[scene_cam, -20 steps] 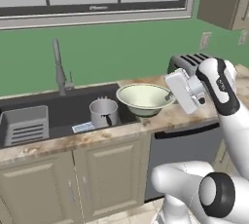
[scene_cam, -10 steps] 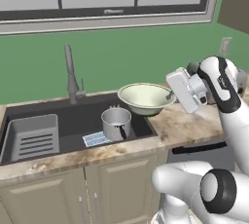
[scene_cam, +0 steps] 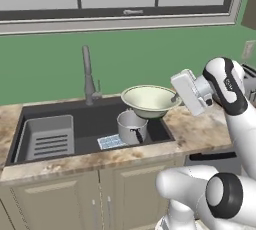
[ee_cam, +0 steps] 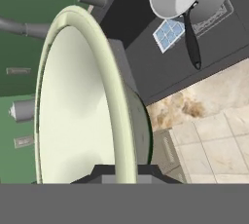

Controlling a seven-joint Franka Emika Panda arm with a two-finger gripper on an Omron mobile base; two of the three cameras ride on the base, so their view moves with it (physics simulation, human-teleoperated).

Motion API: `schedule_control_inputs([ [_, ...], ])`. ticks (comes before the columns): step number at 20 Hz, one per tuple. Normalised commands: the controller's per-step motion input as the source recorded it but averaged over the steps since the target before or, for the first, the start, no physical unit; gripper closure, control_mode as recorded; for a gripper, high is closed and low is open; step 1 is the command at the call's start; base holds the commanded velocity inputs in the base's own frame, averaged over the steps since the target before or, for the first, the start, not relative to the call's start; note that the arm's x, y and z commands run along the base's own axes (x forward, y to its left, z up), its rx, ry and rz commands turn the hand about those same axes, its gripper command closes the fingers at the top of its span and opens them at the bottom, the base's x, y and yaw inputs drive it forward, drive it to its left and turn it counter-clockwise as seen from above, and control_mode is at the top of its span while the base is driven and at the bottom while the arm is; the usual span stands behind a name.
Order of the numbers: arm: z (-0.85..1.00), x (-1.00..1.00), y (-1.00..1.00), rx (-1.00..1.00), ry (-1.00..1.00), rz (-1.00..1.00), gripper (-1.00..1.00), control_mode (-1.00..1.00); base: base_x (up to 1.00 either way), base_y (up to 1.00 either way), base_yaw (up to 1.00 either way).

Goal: Pick the bowl and saucepan and place them in the sink. Then turn on the water.

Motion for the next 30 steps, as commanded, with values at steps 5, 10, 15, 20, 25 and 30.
schedule_control_inputs([
  [5,0.0,0.0,0.0,0.0,0.0,0.0,1.0,1.0,0.3,0.11,0.03],
  [10,0.0,0.0,0.0,0.0,0.0,0.0,1.0,1.0,0.41,0.16,0.0],
  [15,0.0,0.0,0.0,0.0,0.0,0.0,1.0,1.0,0.31,0.16,0.0],
  [20,0.0,0.0,0.0,0.0,0.0,0.0,1.0,1.0,0.02,0.09,0.0],
  [25,0.0,0.0,0.0,0.0,0.0,0.0,1.0,1.0,0.0,0.04,0.0],
  [30,0.0,0.0,0.0,0.0,0.0,0.0,1.0,1.0,0.0,0.0,0.0],
])
